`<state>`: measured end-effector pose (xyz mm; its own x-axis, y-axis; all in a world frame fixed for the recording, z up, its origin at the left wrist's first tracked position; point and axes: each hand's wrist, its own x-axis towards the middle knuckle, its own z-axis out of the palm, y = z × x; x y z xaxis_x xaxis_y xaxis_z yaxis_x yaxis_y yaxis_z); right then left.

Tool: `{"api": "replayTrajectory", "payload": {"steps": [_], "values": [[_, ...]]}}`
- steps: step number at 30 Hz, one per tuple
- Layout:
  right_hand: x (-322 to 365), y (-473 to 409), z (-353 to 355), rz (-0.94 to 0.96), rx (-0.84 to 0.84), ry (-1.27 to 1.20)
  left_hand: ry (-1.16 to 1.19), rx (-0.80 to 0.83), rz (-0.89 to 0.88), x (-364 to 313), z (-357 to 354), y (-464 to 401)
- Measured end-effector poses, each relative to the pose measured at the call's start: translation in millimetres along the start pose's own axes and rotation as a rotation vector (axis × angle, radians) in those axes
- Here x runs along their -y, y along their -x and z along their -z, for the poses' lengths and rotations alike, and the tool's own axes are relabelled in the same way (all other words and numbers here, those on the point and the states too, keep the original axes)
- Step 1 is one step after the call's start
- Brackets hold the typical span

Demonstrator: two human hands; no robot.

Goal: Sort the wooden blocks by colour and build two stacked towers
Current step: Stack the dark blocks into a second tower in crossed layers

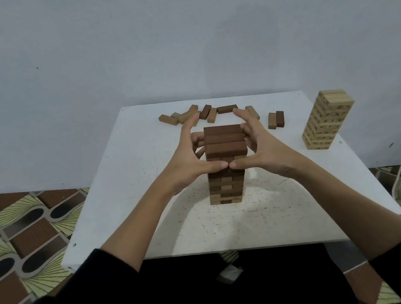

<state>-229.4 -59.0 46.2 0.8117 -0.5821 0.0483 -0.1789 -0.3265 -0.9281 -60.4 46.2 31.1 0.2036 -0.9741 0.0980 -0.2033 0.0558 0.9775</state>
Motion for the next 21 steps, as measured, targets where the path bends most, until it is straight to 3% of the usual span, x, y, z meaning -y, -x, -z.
{"api": "replayTrajectory", "payload": {"steps": [21], "values": [[12.2,-1.1,2.6,0.037,0.022,0.028,0.033,0.017,-0.034,-6.9,0.0,0.1]]}}
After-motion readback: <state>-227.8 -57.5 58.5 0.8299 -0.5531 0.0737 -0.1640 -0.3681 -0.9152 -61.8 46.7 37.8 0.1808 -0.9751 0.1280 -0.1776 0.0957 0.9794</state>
